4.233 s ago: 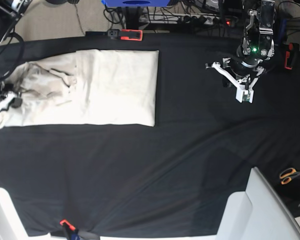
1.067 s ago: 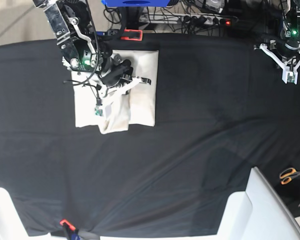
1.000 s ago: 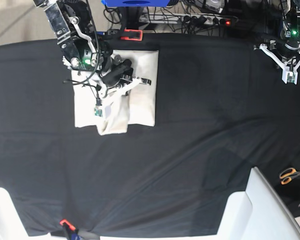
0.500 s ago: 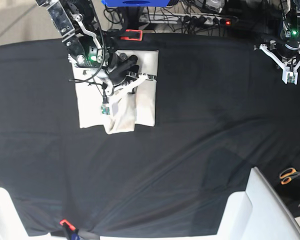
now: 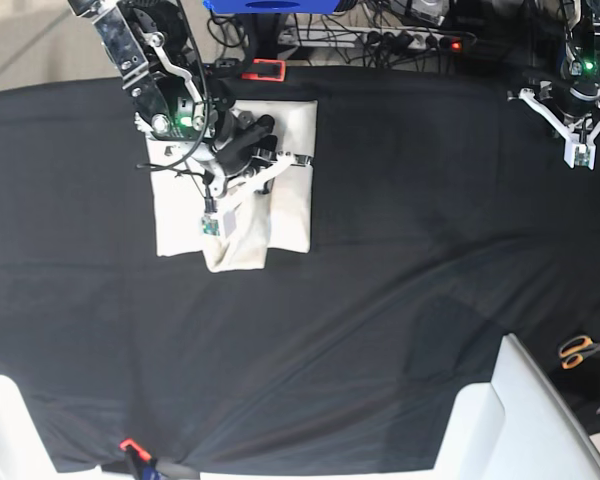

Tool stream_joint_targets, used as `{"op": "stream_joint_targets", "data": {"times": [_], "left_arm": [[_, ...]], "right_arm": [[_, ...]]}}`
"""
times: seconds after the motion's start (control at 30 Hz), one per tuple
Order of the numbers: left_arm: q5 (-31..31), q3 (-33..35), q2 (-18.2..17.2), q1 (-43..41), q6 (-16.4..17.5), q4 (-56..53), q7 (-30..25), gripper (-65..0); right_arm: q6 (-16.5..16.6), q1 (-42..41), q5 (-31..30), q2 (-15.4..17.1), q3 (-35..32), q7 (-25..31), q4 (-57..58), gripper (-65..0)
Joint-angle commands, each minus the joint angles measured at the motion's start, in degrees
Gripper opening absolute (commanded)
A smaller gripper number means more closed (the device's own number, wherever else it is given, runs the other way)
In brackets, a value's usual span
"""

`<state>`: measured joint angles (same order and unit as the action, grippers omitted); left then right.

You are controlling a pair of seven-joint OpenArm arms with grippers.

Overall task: Fold the T-shirt properly
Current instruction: 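Carry the folded end across the shirt with the right gripper and lay it flat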

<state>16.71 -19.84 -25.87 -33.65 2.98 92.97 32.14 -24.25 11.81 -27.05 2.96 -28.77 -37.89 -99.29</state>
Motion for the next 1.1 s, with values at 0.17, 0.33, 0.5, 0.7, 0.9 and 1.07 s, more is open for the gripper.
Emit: {"op": "stream_joint_targets", "data": {"times": [0.17,0.33,0.5,0.7,0.9,1.07], "left_arm": [[-0.2,-0.4,-0.8,-0.2,-0.3,0.5,-1.0,-65.0],[-0.2,-0.4,-0.8,0.0,-0.3,-0.4,-1.0,-65.0],[-0.2,-0.3,-0.8,1.8,-0.3,-3.3,-1.0,-65.0],[-0.2,-0.3,-0.8,1.8,-0.3,-3.0,-1.1,-65.0],[-0.2,-0.9,-0.8,1.8,-0.3,-3.0,-1.1,-65.0],[-0.2,-0.9,-0.8,1.8,-0.3,-3.0,-1.1,-65.0]], "right_arm": [[0.5,-0.4,-0.6,-0.4,-0.1,0.7,-1.0,-39.3],[0.6,-0.5,-0.6,-0.4,-0.2,0.7,-1.0,-32.0],[6.0,-0.5,-0.6,-0.4,-0.2,-0.5,-1.4,-32.3],[6.4,0.4,-0.6,1.7,0.5,-2.7,-6.2,-52.7],[6.4,2.6,-0.6,2.5,1.3,-7.8,-5.9,-64.4],[6.4,3.7,-0.5,2.5,3.6,-8.1,-5.2,-64.5]]}}
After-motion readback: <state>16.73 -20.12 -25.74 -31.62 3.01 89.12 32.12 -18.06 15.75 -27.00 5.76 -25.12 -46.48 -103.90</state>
